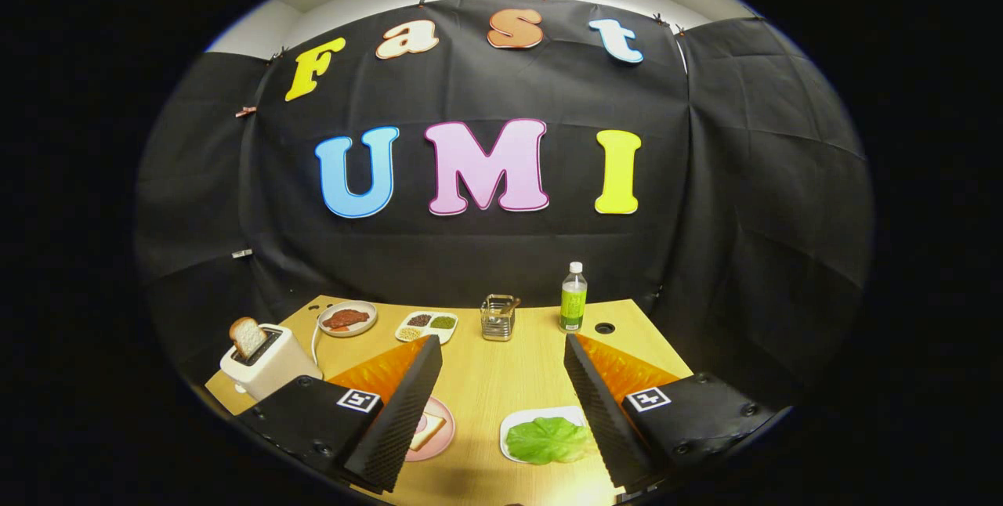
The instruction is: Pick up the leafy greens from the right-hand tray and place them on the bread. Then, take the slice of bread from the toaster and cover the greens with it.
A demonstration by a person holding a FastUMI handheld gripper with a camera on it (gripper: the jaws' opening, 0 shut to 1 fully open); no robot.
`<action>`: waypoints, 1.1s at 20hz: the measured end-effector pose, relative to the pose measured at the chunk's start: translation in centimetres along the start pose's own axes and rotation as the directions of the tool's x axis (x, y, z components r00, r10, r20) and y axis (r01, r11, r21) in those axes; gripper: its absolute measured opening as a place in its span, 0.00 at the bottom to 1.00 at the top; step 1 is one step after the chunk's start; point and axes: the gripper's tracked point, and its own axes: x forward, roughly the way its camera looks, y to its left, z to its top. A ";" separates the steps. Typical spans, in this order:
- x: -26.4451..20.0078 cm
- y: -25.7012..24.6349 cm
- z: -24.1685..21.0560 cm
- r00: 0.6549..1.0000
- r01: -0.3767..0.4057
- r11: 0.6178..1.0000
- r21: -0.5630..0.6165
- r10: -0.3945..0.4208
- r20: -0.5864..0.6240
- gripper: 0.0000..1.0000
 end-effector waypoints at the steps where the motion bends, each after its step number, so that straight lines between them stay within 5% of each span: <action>1: 0.1 -0.5 -0.3 1.000 0.007 1.000 -0.001 -0.007 -0.006 0.98; 12: 2.7 -3.3 -8.7 0.977 0.002 1.000 0.010 0.000 -0.213 0.98; 22: 6.3 -4.7 -18.3 0.901 -0.105 0.994 -0.026 0.084 -0.425 0.97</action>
